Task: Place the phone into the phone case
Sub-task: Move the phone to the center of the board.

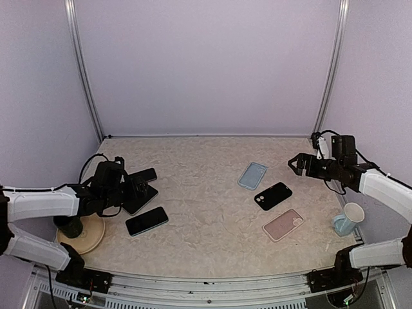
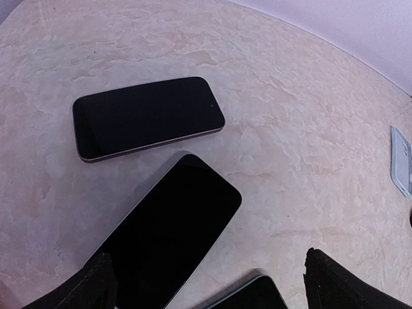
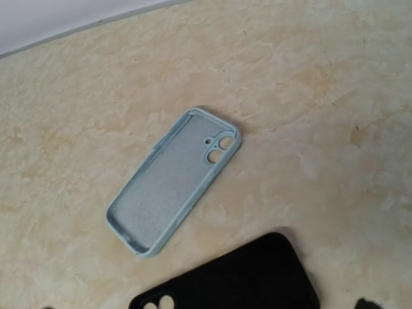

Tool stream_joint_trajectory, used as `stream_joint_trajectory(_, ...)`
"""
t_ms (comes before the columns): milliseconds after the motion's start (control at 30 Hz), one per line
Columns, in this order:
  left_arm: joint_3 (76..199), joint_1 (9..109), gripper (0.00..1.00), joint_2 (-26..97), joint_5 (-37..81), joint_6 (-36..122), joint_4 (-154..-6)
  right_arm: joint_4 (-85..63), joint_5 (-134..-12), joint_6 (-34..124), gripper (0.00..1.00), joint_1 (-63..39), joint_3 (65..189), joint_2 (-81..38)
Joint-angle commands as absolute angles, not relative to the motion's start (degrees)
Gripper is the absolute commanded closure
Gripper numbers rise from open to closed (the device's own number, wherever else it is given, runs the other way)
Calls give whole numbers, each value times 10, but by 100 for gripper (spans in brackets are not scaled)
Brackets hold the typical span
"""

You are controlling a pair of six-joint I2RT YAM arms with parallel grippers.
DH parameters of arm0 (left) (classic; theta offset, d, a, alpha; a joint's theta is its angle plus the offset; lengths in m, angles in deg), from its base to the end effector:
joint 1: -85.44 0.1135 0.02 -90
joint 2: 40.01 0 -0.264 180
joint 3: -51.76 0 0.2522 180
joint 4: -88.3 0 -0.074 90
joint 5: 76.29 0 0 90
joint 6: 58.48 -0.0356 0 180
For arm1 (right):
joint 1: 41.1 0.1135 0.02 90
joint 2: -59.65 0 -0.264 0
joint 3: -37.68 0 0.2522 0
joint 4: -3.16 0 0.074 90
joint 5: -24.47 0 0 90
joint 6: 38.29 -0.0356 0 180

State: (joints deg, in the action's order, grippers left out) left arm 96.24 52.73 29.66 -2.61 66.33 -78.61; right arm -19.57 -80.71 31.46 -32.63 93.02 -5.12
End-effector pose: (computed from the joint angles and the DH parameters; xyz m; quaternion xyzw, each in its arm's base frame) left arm 0.2085 -0.1220 0.1867 -0.0782 0.8895 -0.1337 0.4299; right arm 0.2439 0.0457 0.2533 0.0255 0.8696 0.2309 0.4357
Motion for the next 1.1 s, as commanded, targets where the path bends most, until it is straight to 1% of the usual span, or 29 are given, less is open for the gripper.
stream_joint_trajectory(0,979,510,1,312,-34,638,-781,-219,-770,330,0,-307,950,-57)
stream_joint_trajectory(367,960,476,1,321,29,593,-796,-228,-772,333,0,-291,945,-65)
stream_joint_trajectory(667,952,454,1,368,17,623,-785,-233,-760,337,0,-285,944,-60)
stream_joint_trajectory(1067,922,452,1,355,12,648,-781,-229,-753,333,0,-285,939,-53)
